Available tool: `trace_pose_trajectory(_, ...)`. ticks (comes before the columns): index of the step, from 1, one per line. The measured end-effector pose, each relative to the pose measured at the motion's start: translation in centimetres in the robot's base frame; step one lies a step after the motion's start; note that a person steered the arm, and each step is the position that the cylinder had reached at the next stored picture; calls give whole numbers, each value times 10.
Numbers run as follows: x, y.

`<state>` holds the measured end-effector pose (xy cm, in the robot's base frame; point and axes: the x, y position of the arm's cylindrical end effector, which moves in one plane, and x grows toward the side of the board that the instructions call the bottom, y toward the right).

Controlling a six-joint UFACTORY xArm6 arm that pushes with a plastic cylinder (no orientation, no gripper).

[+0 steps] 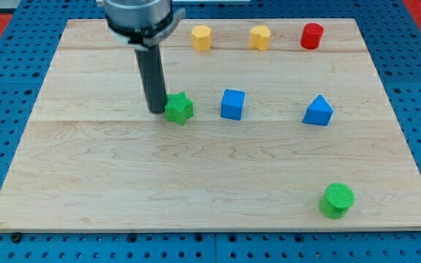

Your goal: Place green circle to the left of green star

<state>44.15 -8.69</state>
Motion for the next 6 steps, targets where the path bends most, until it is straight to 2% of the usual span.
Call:
trace_pose_trajectory(1, 43, 0)
trace_pose_trajectory(2, 75, 57)
trace_pose_trajectory(3, 75, 155)
trace_pose_trajectory(4, 79, 225)
trace_pose_trajectory(5, 85, 280)
trace_pose_trajectory(6, 134, 304)
